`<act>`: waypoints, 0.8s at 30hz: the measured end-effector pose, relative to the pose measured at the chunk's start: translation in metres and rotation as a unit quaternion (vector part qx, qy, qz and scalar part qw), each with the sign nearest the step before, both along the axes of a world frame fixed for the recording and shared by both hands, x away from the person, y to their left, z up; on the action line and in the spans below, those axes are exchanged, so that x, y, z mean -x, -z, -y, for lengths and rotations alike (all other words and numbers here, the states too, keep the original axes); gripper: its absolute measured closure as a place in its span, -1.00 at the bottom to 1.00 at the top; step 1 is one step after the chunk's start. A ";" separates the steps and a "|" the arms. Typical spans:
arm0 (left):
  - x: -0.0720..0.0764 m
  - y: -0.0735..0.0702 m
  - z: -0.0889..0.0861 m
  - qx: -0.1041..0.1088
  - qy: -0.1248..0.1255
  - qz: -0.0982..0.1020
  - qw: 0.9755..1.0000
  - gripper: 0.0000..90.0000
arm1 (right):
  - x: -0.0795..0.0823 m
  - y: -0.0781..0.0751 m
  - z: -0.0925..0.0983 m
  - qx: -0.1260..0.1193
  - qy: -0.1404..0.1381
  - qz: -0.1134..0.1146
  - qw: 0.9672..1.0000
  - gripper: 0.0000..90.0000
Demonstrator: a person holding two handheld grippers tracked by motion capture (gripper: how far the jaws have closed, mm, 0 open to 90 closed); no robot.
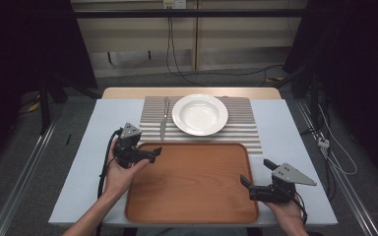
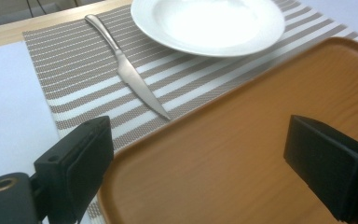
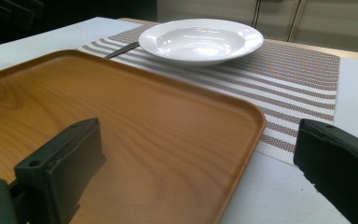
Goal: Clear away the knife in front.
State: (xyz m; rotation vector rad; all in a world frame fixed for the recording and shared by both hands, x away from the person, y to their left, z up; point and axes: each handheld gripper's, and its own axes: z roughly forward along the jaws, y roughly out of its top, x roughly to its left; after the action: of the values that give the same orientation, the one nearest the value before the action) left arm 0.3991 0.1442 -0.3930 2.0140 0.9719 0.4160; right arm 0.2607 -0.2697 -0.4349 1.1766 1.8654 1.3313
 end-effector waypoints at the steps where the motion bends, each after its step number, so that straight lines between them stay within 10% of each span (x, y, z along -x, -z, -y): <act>1: -0.001 -0.001 0.002 0.003 0.006 0.000 1.000 -0.80 | 0.000 0.000 0.000 0.001 0.000 0.000 1.000 -0.97; 24: -0.062 -0.010 0.022 -0.035 -0.008 0.003 0.999 -0.76 | -0.003 0.005 0.000 -0.001 -0.005 -0.018 1.000 -0.97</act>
State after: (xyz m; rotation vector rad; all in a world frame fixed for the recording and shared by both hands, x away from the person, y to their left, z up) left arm 0.4612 0.1219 -0.3834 2.0667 0.9819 0.4707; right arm 0.2642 -0.2699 -0.4394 1.2010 1.8980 1.3269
